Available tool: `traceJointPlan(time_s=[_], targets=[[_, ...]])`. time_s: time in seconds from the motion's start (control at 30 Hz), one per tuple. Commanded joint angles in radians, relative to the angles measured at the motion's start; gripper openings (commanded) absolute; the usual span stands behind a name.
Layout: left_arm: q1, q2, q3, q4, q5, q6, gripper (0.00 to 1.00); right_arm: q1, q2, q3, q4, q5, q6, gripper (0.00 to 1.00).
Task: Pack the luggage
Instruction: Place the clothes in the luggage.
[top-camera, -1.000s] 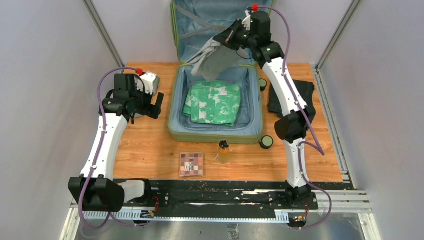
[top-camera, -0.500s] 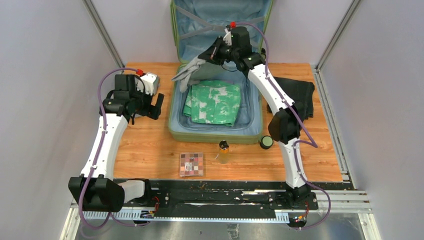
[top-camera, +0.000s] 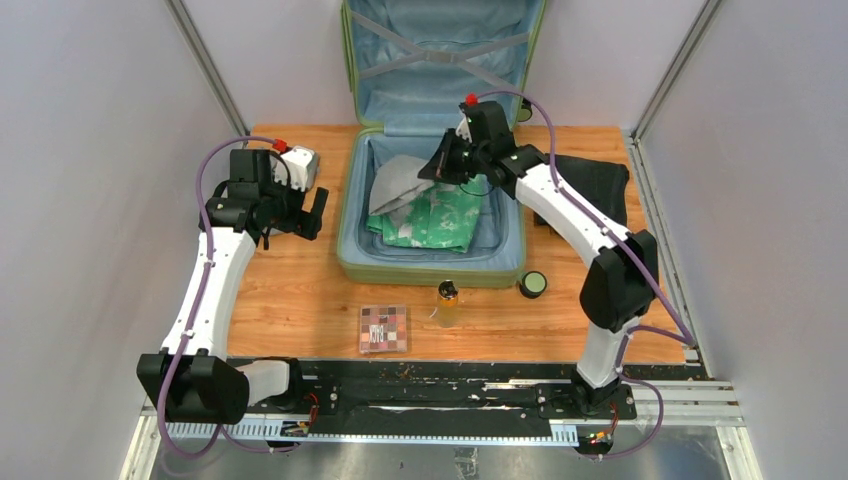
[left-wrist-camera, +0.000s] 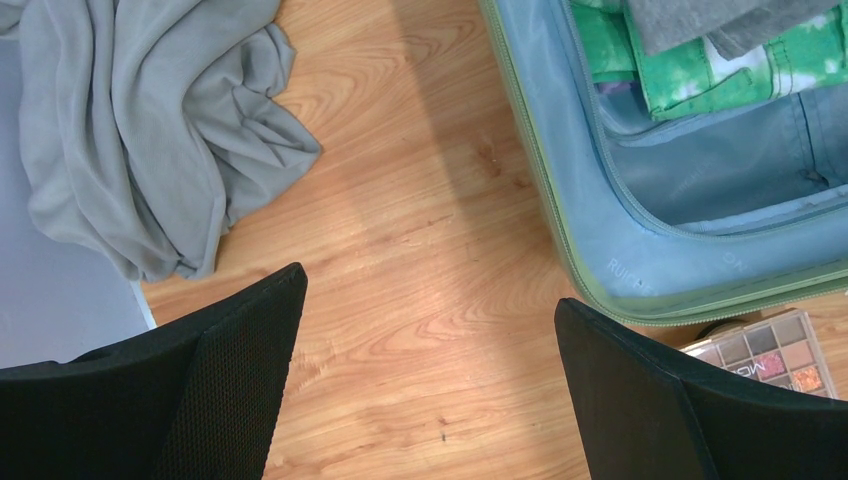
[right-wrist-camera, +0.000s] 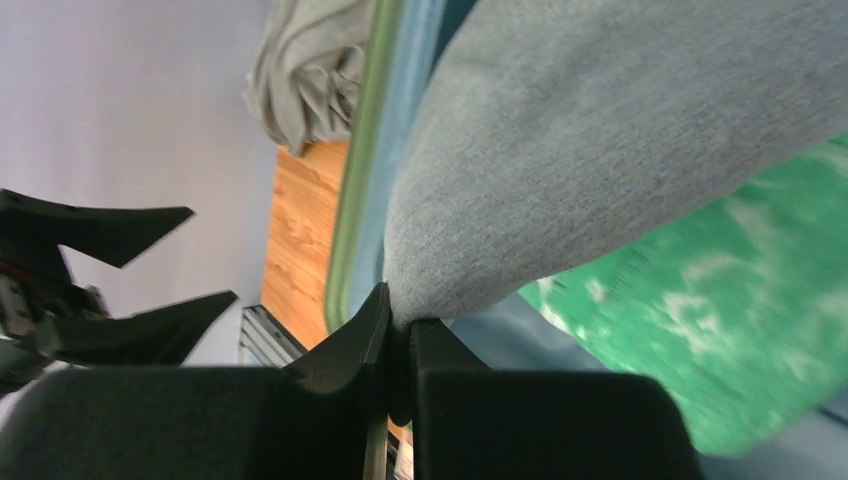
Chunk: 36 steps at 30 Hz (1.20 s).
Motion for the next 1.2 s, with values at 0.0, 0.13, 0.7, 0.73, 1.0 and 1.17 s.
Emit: traceJointPlan(time_s=[0.0,0.13,0.7,0.73,1.0,1.17], targets=[[0.006,-0.017,0.001,-0.007,0.006,0.001,1.0,0.022,-0.1,-0.135,0.003,0.113,-0.04,0.0],[0.006,-0.01,0.006,-0.007,0.019,-0.012,1.0,0.037,-0.12,-0.24,0.002,0.158,-0.018,0.0],[0.006,-0.006,0.019,-0.008,0.037,-0.015,1.0,-0.002,-0.079,-0.21,-0.346,0.262,-0.175,0.75],[0.006,-0.004,0.019,-0.007,0.043,-0.016,1.0,-0.019,-0.075,-0.194,-0.351,0.253,-0.178,0.75],[0.006,0.01,0.023,-0.009,0.074,-0.032,1.0,-0.136,0.138,0.064,-0.325,0.147,-0.184,0.75],[0.006,-0.005,0.01,-0.009,0.061,-0.014,1.0,-0.181,0.293,0.244,-0.336,0.086,-0.173,0.72]])
